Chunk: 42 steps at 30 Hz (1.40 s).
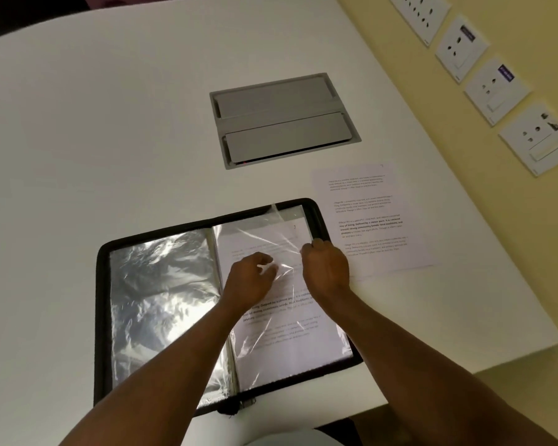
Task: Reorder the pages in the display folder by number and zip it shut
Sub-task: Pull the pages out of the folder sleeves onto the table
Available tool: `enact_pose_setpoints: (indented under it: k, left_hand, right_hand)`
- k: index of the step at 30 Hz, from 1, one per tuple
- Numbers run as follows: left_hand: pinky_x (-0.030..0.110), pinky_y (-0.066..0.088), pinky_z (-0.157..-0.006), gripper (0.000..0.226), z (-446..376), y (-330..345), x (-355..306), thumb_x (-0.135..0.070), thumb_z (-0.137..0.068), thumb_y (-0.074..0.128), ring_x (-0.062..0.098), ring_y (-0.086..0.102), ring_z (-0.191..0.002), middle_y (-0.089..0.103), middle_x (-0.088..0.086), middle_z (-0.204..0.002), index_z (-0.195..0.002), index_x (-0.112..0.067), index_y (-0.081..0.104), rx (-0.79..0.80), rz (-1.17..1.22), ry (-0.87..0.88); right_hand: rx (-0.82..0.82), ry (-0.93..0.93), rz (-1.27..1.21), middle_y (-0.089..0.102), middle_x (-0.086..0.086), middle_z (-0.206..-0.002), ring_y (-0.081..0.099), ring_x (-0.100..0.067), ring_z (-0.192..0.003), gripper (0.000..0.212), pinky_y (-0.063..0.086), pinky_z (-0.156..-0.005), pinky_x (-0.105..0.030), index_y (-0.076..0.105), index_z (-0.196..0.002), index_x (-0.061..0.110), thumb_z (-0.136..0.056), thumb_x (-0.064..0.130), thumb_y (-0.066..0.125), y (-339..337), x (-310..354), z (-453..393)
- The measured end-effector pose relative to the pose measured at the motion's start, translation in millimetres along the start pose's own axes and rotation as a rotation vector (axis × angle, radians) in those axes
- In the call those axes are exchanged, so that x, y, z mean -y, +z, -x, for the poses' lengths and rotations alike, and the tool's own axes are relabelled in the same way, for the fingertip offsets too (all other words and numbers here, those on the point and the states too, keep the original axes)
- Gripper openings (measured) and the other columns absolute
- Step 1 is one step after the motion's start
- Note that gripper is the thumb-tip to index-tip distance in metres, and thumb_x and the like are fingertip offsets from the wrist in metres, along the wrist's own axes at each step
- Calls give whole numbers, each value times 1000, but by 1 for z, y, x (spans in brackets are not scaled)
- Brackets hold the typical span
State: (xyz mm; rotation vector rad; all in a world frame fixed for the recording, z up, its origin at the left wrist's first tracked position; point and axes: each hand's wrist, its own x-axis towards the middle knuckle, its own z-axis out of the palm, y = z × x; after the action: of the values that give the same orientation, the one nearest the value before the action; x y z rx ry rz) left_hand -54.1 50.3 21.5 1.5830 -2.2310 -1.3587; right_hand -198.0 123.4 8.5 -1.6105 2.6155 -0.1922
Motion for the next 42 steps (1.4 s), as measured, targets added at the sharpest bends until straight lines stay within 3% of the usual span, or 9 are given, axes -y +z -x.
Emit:
enact_pose_setpoints:
  k: [4,7,11,15,20,24,28,35,42]
  left_hand:
    - [40,58,-82,47,5,-11,-14,-67,-78,64,16,70,-86,74,-3,-89,-86,-22,74,-50,378,-161]
    - [44,61,-74,28,8,-26,-14,-35,-84,70,22,70,-68,72,4,-69,-70,-11,72,-157,483,-217]
    - [30,59,-60,11,8,-67,17,-3,-85,61,18,70,-61,73,12,-82,-79,-8,69,-313,627,-318]
    - [15,49,-42,9,14,-123,92,-7,-93,58,5,62,-43,71,9,-73,-93,-1,64,-354,616,-495]
    - [34,56,-73,24,18,-169,169,-13,-76,76,28,67,-79,73,16,-95,-99,-6,74,-393,119,-545]
    - [46,54,-86,33,16,-171,169,-8,-75,68,39,63,-97,67,22,-106,-108,-5,67,-435,-243,-550]
    - [52,46,-88,49,18,-141,156,-18,-83,62,47,53,-106,54,27,-120,-127,-3,47,-518,-529,-277]
    - [51,44,-99,43,26,-81,138,-25,-93,53,42,51,-120,52,22,-137,-131,-4,54,-276,-560,86]
    - [44,50,-89,38,31,-60,123,-22,-87,63,34,55,-111,58,12,-125,-122,-10,57,-66,-522,217]
  right_hand:
    - [75,3,-509,67,0,-74,55,-9,-60,18,42,-54,-22,71,-81,13,-92,26,65,-22,27,9]
    - [207,-28,-713,72,1,-80,60,-6,-64,12,51,-63,-23,74,-89,15,-89,26,68,-37,57,21]
    - [382,123,-1044,72,6,-104,67,-4,-91,35,55,-84,-24,70,-108,18,-83,43,72,-36,71,32]
    - [309,267,-754,53,-1,-139,49,-16,-128,61,43,-107,-36,47,-139,17,-89,47,63,3,45,66]
    - [294,227,-345,17,-6,-161,14,-22,-148,73,20,-120,-41,21,-153,15,-95,44,54,50,19,119]
    - [230,255,-155,15,-12,-161,14,-29,-148,72,17,-119,-49,17,-154,13,-97,45,48,63,29,147]
    - [168,353,-112,15,-23,-158,18,-39,-146,76,22,-116,-56,18,-154,8,-95,41,53,70,44,161]
    - [160,422,-345,-8,-21,-160,-3,-31,-149,92,14,-119,-36,-18,-147,8,-97,36,54,64,55,156]
    - [193,381,-413,18,-16,-159,18,-27,-148,78,26,-117,-33,3,-153,4,-97,18,56,61,57,147]
